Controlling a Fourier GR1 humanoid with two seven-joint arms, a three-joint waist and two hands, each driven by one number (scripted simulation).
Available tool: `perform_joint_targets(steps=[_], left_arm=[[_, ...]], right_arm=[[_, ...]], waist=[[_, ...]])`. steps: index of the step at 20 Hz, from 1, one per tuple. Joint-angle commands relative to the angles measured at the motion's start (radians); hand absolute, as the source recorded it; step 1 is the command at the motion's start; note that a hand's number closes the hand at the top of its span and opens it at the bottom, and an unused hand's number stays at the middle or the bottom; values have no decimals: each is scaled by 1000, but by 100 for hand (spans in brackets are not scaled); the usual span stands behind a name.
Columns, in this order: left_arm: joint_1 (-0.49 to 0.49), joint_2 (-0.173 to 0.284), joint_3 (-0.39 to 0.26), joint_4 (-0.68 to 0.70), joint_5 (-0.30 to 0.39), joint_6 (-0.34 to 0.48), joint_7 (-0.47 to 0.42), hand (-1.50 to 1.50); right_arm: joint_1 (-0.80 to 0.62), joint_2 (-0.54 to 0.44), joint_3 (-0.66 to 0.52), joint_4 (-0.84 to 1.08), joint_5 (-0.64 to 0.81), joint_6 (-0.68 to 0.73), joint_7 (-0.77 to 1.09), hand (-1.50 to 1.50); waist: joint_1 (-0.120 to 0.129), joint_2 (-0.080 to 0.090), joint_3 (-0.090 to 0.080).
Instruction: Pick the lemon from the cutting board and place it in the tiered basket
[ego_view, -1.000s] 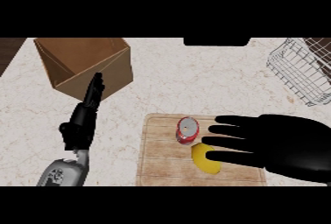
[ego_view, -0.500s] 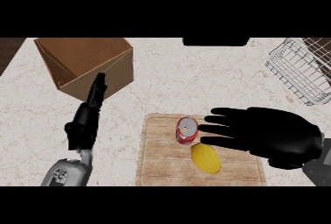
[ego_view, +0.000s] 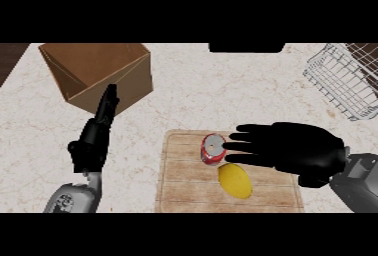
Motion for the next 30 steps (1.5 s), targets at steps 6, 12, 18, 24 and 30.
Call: perform_joint_targets(steps=[6,12,18,24,30], left_arm=[[46,-8,2,-12,-21,-12,-17,0],[24,-17,17,1,-20,-22,-16,0],[-29,-22,50,24,-9,-42,19,0],[35,-17,40,-16,-20,-56,-26,0],[28,-36,31,-41,-39,-49,14,0]], right_arm=[[-25,45,12,-7,12,124,-31,-150],[9,45,61,87,78,43,-84,-150],[5,145,106,78,148,64,1,-150],[-19,230,120,165,175,55,23,-150],[40,222,124,136,209,46,-4,-150]], waist=[[-1,-1,-1],[0,0,0],[-1,0,0],[3,0,0],[0,-1,0]])
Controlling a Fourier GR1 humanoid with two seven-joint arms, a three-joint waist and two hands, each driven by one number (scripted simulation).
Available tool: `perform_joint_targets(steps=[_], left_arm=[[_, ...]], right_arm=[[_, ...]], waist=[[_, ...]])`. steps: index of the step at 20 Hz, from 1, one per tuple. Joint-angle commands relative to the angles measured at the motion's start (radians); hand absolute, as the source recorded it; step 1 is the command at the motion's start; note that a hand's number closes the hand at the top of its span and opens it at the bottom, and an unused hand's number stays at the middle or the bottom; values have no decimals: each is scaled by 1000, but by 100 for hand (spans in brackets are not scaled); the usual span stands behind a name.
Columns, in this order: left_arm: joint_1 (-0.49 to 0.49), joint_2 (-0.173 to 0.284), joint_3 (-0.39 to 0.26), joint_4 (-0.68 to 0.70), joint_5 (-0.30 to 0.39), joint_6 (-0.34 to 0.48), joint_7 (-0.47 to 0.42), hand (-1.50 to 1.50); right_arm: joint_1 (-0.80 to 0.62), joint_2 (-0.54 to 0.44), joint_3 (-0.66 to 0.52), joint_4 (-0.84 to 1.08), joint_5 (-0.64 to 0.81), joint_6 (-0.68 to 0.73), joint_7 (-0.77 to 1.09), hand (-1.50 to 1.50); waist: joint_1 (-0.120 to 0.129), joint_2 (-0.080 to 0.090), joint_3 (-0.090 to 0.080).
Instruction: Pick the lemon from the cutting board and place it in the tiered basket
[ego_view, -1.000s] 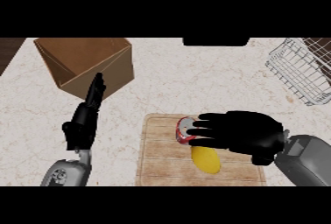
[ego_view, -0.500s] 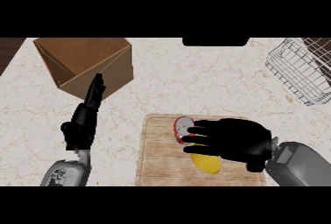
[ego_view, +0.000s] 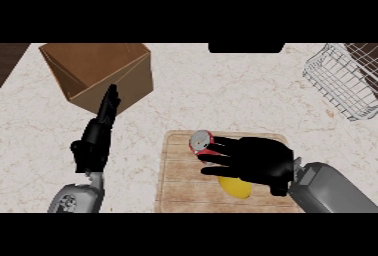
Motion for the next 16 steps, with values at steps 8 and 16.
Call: perform_joint_targets(steps=[8,16], left_arm=[[-26,-3,28,13,10,-26,5,0],[-25,13,37,-56,6,-43,59,0]], right_arm=[[42,43,1,51,37,56,-52,-150],[85,127,-30,195,63,-152,-111,150]], waist=[[-2,4,0],[3,4,1]])
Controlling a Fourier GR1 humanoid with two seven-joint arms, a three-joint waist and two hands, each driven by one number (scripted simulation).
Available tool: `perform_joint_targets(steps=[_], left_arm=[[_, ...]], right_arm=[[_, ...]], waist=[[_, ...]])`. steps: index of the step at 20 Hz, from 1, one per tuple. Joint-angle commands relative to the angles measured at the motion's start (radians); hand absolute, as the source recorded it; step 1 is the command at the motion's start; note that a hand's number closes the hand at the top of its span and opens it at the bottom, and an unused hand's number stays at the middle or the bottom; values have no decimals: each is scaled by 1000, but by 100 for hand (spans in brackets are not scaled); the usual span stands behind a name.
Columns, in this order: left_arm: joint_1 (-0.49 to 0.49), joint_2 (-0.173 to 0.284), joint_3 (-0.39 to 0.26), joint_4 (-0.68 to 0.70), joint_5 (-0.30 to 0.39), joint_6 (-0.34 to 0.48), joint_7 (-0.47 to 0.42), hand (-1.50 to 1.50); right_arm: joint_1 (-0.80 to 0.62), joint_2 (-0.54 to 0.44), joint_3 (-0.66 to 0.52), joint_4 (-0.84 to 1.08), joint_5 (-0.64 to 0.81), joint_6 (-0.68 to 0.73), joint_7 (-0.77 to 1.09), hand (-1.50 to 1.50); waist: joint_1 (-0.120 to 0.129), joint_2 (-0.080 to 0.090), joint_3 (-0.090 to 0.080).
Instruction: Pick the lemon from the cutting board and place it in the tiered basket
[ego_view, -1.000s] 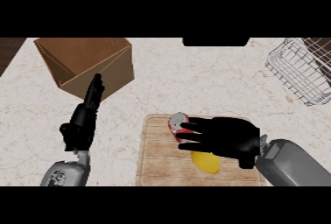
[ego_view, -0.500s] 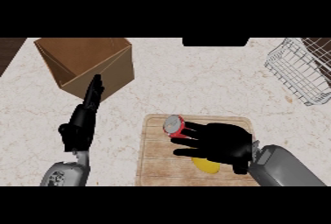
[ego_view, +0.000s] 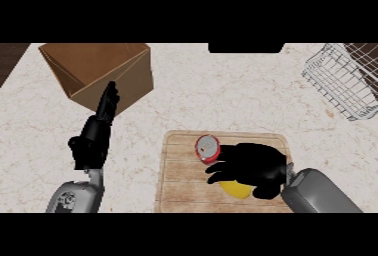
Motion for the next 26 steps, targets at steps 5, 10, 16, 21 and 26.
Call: perform_joint_targets(steps=[5,10,16,21,26], left_arm=[[13,-5,-2,-16,-10,-7,6,0],[47,15,30,5,21,-47,-45,0],[36,7,35,-8,-14,15,-22,0],[42,15,46,-18,-13,19,-21,0],[35,1,19,-15,-12,3,-18,0]], right_arm=[[22,109,39,33,125,-186,-47,150],[-5,163,-53,139,139,-255,-98,150],[62,67,-453,292,141,-148,495,150],[4,83,-663,350,179,-158,885,150],[-143,106,-801,351,267,-164,1311,150]], waist=[[1,5,1],[3,6,1],[-122,27,-14],[-94,19,-12],[-26,10,-13]])
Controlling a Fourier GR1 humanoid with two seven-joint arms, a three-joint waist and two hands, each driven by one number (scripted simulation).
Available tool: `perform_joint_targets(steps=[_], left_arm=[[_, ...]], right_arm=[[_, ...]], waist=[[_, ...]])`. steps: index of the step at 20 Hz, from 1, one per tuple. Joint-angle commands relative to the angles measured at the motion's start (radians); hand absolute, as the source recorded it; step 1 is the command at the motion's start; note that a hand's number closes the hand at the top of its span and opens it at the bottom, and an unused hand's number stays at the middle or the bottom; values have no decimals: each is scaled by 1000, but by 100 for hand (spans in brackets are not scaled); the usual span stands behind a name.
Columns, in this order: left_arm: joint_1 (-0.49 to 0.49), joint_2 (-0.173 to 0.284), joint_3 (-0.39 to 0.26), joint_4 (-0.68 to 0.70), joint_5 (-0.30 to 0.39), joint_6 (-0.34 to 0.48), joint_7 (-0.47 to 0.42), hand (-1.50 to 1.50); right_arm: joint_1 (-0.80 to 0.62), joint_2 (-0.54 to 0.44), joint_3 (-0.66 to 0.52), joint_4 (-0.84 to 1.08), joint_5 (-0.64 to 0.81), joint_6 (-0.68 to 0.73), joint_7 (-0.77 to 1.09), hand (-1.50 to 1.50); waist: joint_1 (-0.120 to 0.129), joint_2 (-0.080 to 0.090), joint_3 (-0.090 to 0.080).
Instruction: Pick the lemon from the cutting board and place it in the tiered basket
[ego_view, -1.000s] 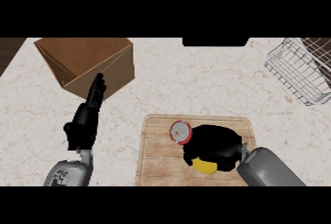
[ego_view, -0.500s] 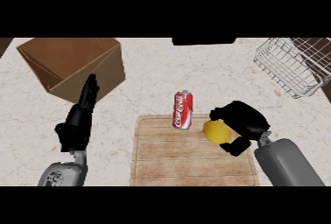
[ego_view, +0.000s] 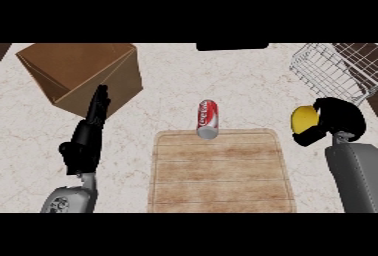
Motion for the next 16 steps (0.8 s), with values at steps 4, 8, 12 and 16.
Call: perform_joint_targets(steps=[4,8,12,16], left_arm=[[-8,-9,-39,5,-4,-27,-1,0],[-31,-22,-64,7,-6,-38,0,0],[-40,-23,-55,42,-1,-41,-6,0],[-56,-26,-49,47,-3,-35,-3,0]], right_arm=[[-271,10,-163,4,167,21,625,150],[-487,46,-167,42,280,96,894,150],[-690,62,-195,97,362,165,976,150],[-822,51,-253,182,433,178,995,150]], waist=[[97,-5,1],[136,1,6],[130,1,7],[118,2,9]])
